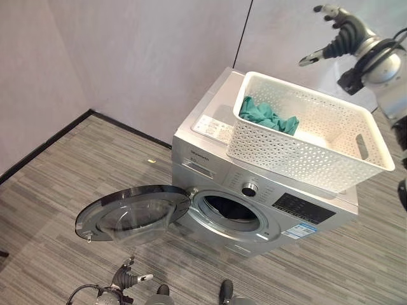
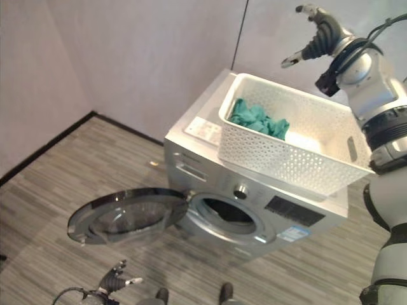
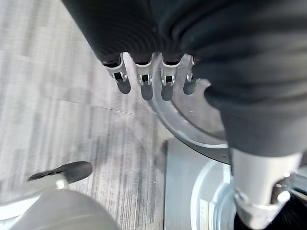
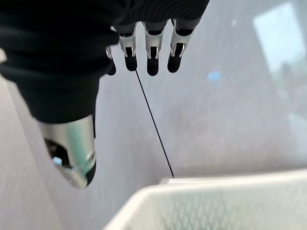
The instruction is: Grab the laundry basket,head to the washer,open it,put in the laundry and shut it.
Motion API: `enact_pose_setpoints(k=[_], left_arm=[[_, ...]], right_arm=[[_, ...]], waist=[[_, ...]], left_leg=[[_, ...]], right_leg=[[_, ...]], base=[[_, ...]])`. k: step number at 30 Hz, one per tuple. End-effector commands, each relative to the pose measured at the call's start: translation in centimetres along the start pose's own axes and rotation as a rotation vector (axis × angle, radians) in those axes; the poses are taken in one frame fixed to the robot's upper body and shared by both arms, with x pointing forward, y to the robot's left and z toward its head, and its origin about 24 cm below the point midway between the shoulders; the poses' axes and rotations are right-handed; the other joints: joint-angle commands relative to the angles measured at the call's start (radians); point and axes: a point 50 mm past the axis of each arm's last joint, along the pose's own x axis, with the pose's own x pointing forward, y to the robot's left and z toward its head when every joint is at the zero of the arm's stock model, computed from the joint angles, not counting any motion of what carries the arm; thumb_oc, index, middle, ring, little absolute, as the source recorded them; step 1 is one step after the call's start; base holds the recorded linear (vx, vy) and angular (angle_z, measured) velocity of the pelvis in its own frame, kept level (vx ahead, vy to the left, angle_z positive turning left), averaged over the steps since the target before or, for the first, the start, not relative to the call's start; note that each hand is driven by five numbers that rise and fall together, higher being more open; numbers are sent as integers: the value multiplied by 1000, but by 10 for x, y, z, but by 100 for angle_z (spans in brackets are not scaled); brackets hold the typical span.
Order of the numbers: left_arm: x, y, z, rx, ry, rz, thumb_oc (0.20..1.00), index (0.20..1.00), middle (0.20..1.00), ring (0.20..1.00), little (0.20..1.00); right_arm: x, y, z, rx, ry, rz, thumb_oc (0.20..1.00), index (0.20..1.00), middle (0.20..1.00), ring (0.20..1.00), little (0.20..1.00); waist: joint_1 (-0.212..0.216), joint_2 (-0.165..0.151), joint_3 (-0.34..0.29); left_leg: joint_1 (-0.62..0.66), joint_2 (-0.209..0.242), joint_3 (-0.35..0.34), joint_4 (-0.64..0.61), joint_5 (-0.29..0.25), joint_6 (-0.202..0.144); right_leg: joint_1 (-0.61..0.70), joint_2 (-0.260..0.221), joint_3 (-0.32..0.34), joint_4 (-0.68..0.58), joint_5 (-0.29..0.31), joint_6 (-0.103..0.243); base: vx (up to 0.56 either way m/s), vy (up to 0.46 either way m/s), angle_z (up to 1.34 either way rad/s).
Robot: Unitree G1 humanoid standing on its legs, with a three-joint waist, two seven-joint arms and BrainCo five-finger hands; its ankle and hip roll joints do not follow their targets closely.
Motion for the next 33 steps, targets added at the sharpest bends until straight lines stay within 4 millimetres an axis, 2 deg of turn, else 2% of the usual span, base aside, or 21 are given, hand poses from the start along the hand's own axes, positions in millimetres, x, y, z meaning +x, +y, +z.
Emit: enact_pose_setpoints(k=[1,2,3,6,9,14,16,24,27,31,33], left_arm=[[2,0,9,-24,-51,-8,1000,1000,1000,1000,1000],[2,0,10,-24,-51,-8,1000,1000,1000,1000,1000],[0,-1,6,-42,-38,-12,1000,1000,1000,1000,1000],[-2,-6,1,-55,-25,-38,1000,1000,1000,1000,1000],[-2,-10,3,-53,-34,-64,1000,1000,1000,1000,1000],[1,-15,11,-37,-60,-90,1000,1000,1000,1000,1000],[2,-18,18,-47,-85,-113,1000,1000,1000,1000,1000],[2,-21,17,-61,-76,-119,1000,1000,1000,1000,1000],[2,-18,12,-65,-51,-111,1000,1000,1000,1000,1000],[1,-14,9,-89,-38,-94,1000,1000,1000,1000,1000],[2,-12,8,-91,-34,-85,1000,1000,1000,1000,1000]], right_arm=[[-15,-29,-4,-86,15,4,1000,1000,1000,1000,1000],[-15,-29,-5,-86,15,4,1000,1000,1000,1000,1000],[-24,-27,-2,-158,-14,69,1000,1000,1000,1000,1000],[-37,-21,-5,-190,-29,157,1000,1000,1000,1000,1000],[-40,-11,-5,-204,-38,226,1000,1000,1000,1000,1000],[-37,-2,10,-202,-95,274,1000,1000,1000,1000,1000],[-32,7,14,-211,-104,310,1000,1000,1000,1000,1000],[-21,30,24,-207,-128,364,1000,1000,1000,1000,1000],[-18,43,23,-204,-120,401,1000,1000,1000,1000,1000],[-22,71,7,-208,-74,511,1000,1000,1000,1000,1000],[-24,77,3,-208,-61,537,1000,1000,1000,1000,1000]], waist=[[-9,16,-6],[-10,17,-7],[-20,13,-12],[-30,11,-17],[-32,10,-18],[-33,12,-12],[-27,11,-10],[-7,5,0],[9,2,19],[32,-6,50],[37,-8,56]], left_leg=[[39,18,23,21,-91,16],[38,18,21,20,-91,16],[43,32,11,0,-81,4],[51,53,2,-32,-64,-12],[56,73,-1,-59,-47,-23],[54,92,-5,-80,-30,-33],[51,103,-9,-87,-22,-38],[33,123,-23,-94,-5,-47],[2,134,-43,-103,15,-55],[-45,149,-69,-109,40,-63],[-54,152,-73,-110,44,-65]], right_leg=[[-40,-4,-7,151,-100,40],[-39,-4,-9,150,-100,40],[-31,2,-25,134,-105,37],[-19,14,-48,112,-110,31],[-19,24,-58,104,-118,25],[-25,35,-61,95,-123,14],[-17,42,-70,84,-127,7],[-9,57,-86,62,-135,-8],[-21,67,-102,55,-140,-15],[-46,80,-121,48,-141,-24],[-52,82,-125,48,-140,-25]], base=[[42,-90,6],[99,-193,-13],[82,-144,15],[62,-137,23],[20,-115,-14],[7,-57,-1],[24,-63,3],[5,-46,10],[-35,-63,15],[-20,-77,29],[-17,-51,12]])
